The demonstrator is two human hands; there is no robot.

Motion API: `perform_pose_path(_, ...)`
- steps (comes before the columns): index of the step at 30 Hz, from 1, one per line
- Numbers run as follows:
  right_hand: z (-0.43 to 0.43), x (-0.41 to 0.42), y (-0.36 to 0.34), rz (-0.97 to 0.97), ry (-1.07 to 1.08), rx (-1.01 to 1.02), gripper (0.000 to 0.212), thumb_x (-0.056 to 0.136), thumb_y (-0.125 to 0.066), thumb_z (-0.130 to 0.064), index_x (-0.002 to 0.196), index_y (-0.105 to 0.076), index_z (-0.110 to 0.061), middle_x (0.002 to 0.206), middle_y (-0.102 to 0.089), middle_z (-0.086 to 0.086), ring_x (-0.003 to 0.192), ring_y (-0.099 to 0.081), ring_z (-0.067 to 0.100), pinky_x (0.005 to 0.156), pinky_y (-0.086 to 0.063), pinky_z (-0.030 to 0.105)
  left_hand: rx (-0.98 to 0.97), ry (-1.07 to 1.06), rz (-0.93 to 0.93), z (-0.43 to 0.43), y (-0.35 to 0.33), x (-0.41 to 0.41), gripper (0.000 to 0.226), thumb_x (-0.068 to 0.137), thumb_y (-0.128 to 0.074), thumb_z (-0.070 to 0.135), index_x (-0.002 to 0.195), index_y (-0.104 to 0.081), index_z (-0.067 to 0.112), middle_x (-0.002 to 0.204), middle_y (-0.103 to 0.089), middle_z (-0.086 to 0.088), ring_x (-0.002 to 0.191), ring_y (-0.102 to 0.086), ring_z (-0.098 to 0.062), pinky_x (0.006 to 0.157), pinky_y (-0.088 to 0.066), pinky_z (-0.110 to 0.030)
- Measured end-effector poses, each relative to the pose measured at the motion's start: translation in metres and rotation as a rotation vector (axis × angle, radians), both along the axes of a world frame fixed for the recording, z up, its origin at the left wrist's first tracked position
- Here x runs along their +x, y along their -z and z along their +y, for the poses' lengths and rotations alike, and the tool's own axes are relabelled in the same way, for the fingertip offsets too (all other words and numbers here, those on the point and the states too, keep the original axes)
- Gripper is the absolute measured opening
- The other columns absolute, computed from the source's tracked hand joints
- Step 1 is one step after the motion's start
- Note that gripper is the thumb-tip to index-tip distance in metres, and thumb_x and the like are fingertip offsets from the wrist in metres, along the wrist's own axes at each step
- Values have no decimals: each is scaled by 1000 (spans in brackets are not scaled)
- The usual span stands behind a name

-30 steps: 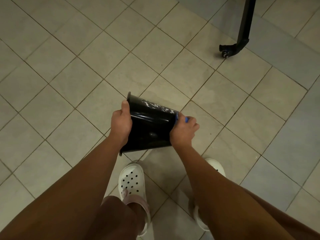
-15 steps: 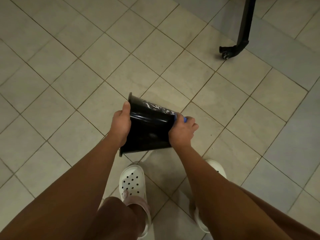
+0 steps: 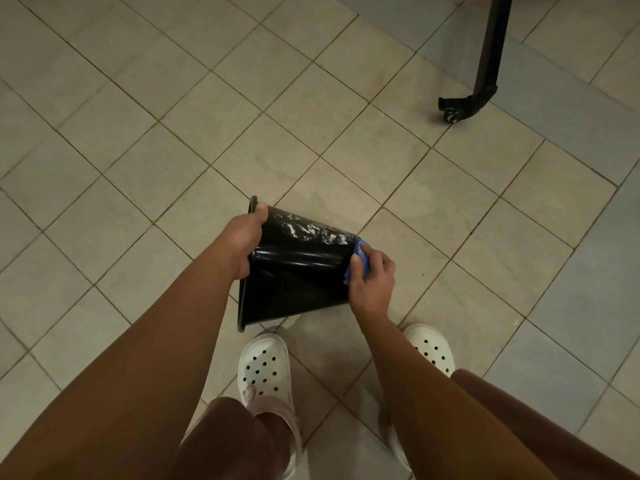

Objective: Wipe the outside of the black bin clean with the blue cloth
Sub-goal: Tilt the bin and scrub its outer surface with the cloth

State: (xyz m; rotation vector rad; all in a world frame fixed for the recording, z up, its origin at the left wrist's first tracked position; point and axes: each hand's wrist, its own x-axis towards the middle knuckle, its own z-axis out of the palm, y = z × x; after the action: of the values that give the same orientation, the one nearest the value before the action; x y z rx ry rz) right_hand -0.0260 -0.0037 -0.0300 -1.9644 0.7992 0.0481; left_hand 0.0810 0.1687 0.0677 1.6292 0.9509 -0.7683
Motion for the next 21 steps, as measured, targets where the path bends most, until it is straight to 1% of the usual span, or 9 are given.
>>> perform_pose_path(1,4,-1,1,-24,6,-22,30,93,-51,-31,122,-54,-22,132,-42,7,115,-40,29,95,-35,35,31,-10,-31,0,1,1,56,95,-49,56,126,-58,10,117,-66,-15,105,-64,-35,96,-51,-53)
perform_pose_path(3,13,-4,2,-1,-21,-164,31,94,-49,-26,123,-53,-16,131,-43,12,109,-40,31,88,-31,30,65,-12,-82,0,2,1,52,96,-47,53,125,-59,11,119,-65,-14,108,-62,-34,99,-48,-54)
perform_pose_path(4,19,-8,1,12,-51,-240,32,94,-48,-25,124,-51,-14,131,-42,13,107,-39,31,86,-29,29,75,-1,-97,-1,1,0,50,97,-46,52,123,-60,12,119,-65,-13,109,-60,-33,99,-46,-54)
perform_pose_path(6,31,-17,-1,6,-120,-317,34,95,-45,-26,127,-47,-14,134,-40,13,108,-36,29,85,-34,32,77,8,-109,-2,0,-3,42,98,-44,49,115,-62,15,112,-65,-12,105,-61,-32,98,-46,-55)
perform_pose_path(10,31,-19,-1,-53,-272,-355,41,95,-32,-35,128,-47,-16,136,-40,11,113,-32,27,92,-38,41,57,18,-123,8,-1,-7,30,101,-41,41,100,-62,19,106,-66,-13,101,-62,-32,98,-46,-54)
perform_pose_path(13,17,-7,3,-87,-377,-376,33,96,-42,-28,124,-51,-15,133,-43,11,112,-34,28,92,-40,43,78,8,-132,16,-1,-11,26,102,-41,38,97,-61,22,107,-65,-13,102,-62,-32,98,-46,-54)
perform_pose_path(17,21,-3,1,-2,-246,-347,32,95,-46,-22,125,-51,-11,132,-43,14,105,-38,31,85,-42,45,155,-2,-171,15,3,-12,36,100,-39,39,103,-63,12,106,-66,-14,99,-62,-32,94,-48,-50)
perform_pose_path(19,30,-13,-2,43,-289,-375,36,95,-44,-24,129,-47,-11,135,-38,14,110,-36,30,89,-39,44,218,52,-222,13,4,-12,38,102,-37,36,97,-60,7,97,-63,-12,92,-59,-29,85,-46,-42)
perform_pose_path(21,39,-24,-4,70,-349,-400,39,95,-42,-26,131,-44,-12,136,-37,15,115,-34,30,93,-37,44,262,120,-271,14,5,-12,39,103,-35,32,97,-59,2,92,-59,-16,86,-55,-28,79,-45,-41)
